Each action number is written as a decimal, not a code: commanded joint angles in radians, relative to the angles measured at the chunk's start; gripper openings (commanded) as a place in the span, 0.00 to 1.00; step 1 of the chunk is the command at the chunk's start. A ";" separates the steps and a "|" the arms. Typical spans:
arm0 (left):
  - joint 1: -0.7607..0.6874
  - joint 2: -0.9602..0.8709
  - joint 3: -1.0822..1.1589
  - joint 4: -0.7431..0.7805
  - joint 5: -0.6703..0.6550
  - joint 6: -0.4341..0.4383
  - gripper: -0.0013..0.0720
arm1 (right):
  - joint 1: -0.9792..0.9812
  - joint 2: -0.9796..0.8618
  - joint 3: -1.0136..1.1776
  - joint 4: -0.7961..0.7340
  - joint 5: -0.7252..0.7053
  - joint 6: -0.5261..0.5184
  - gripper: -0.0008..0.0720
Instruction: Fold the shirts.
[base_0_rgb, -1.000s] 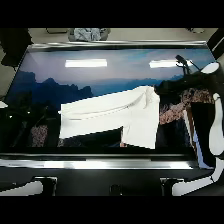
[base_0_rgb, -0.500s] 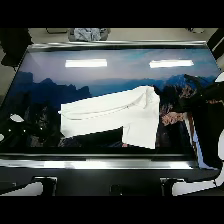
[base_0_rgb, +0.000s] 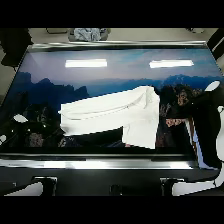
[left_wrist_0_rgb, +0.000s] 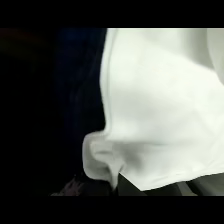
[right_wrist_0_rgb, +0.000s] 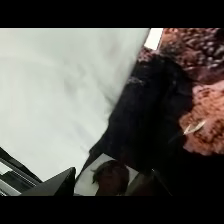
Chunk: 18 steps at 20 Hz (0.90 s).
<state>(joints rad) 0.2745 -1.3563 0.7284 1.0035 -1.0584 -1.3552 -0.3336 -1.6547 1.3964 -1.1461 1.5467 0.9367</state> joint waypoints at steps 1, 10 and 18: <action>-0.001 0.014 -0.002 0.017 0.014 -0.006 0.06 | 0.069 -0.001 -0.117 0.008 -0.142 -0.057 0.78; 0.003 0.075 0.036 0.016 0.020 -0.006 0.06 | 0.121 -0.068 -0.129 0.135 -0.227 0.038 0.62; 0.009 0.139 0.298 0.021 -0.116 0.024 0.05 | 0.150 0.034 -0.009 0.157 -0.140 -0.049 0.07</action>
<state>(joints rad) 0.2802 -1.2602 0.9150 1.0260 -1.1225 -1.3499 -0.1886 -1.6840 1.3216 -0.9947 1.3743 0.9398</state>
